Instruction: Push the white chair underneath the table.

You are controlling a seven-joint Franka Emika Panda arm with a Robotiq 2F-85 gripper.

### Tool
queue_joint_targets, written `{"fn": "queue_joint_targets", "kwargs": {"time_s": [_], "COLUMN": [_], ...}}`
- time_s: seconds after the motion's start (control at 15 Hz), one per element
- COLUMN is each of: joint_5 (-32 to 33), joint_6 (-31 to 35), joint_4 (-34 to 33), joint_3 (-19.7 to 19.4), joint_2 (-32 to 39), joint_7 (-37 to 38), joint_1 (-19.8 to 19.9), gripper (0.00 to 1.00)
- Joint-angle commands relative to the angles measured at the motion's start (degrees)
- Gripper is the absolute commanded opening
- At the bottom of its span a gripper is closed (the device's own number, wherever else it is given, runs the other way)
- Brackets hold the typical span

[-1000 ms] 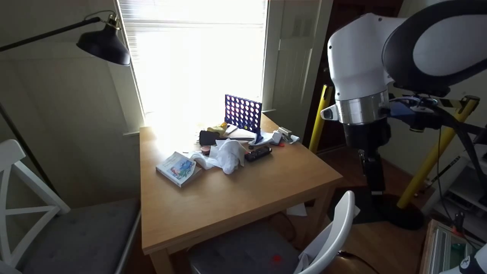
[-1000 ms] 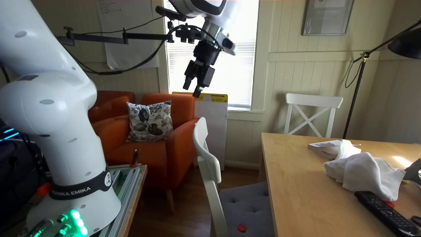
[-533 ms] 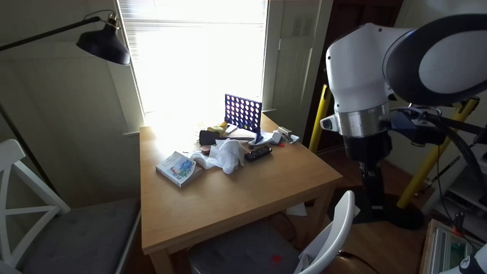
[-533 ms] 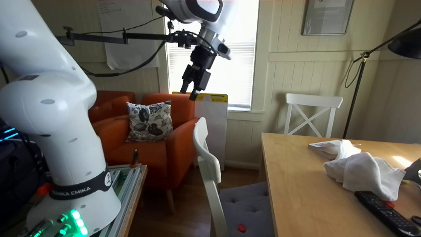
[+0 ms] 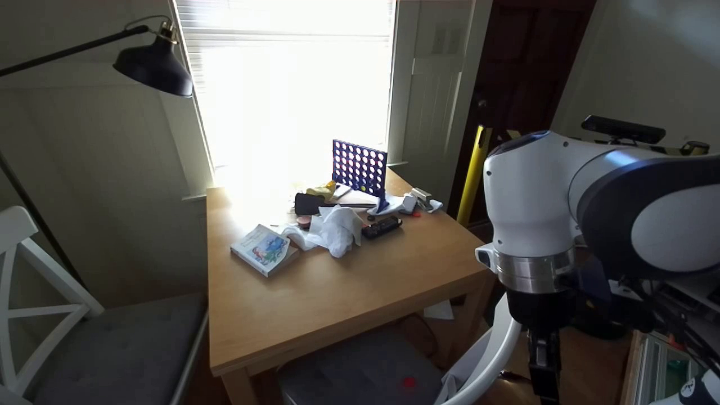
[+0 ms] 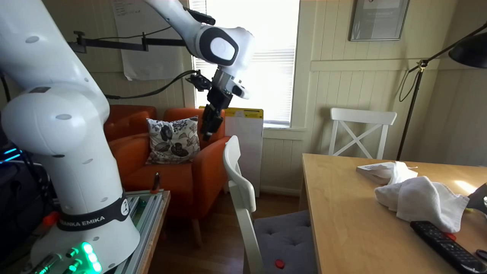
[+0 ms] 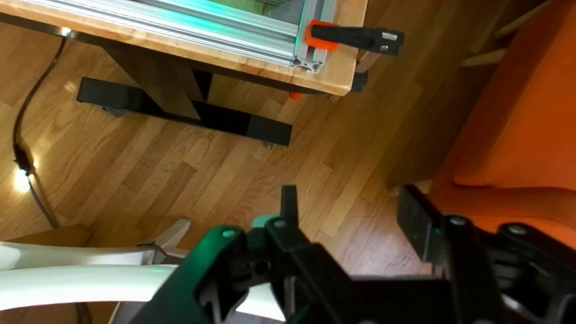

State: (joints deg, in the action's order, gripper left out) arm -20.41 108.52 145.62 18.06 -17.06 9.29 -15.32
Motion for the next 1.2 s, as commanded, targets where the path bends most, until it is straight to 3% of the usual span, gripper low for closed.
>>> {"fn": "queue_joint_targets", "kwargs": {"time_s": [0.0,0.27,0.47,0.53,0.87,1.13], "joint_5": [-7.01,-15.23,-13.73,-13.36,-13.28,-12.35], "joint_6": [10.07,20.12,24.44,20.94,23.01,29.84], "joint_4": [4.34,8.03,10.73,8.62,10.24,8.93], "joint_3": [0.16,1.33,3.67,1.99,2.98,3.55], "joint_2": [1.06,1.7,1.52,1.61,1.64,5.39], "joint_7": [-0.55,-1.68,1.72,0.09,0.63,2.86], "joint_1": [-2.4,-6.08,-7.29,-6.7,-7.34,-6.11], "gripper": [0.31,0.02,0.0,0.01,0.0,0.0]}}
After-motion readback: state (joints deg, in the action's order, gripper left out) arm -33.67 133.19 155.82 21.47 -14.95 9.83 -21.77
